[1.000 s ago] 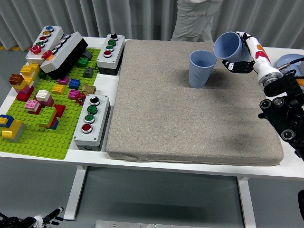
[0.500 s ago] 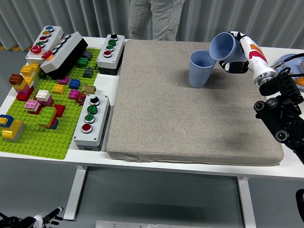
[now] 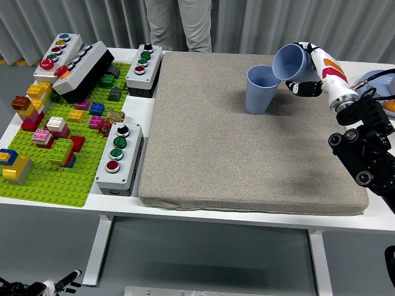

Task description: Pick cup pour cup place

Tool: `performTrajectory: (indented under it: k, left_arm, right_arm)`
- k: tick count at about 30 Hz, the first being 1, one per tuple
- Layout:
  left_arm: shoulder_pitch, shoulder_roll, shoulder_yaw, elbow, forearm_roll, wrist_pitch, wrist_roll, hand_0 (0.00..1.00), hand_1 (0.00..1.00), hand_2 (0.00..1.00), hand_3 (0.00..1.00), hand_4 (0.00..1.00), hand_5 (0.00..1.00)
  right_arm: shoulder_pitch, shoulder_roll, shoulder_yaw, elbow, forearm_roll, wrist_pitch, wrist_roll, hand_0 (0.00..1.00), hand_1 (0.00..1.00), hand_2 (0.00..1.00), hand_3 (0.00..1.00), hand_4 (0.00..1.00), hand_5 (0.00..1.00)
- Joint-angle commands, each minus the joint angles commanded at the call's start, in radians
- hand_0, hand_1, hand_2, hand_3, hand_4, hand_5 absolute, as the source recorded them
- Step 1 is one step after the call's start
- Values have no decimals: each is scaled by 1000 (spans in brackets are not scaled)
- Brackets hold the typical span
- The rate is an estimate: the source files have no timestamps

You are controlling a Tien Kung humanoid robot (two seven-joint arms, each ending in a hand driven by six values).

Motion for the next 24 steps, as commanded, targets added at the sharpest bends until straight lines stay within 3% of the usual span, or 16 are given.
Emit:
performTrajectory:
  k: [24]
  left_arm:
    - [-7, 2, -8, 0, 3, 1, 1, 838, 851, 899, 790, 600, 998]
  right_arm:
    - [28, 2, -38, -7, -69, -53, -32, 793, 661, 540, 585, 672, 28]
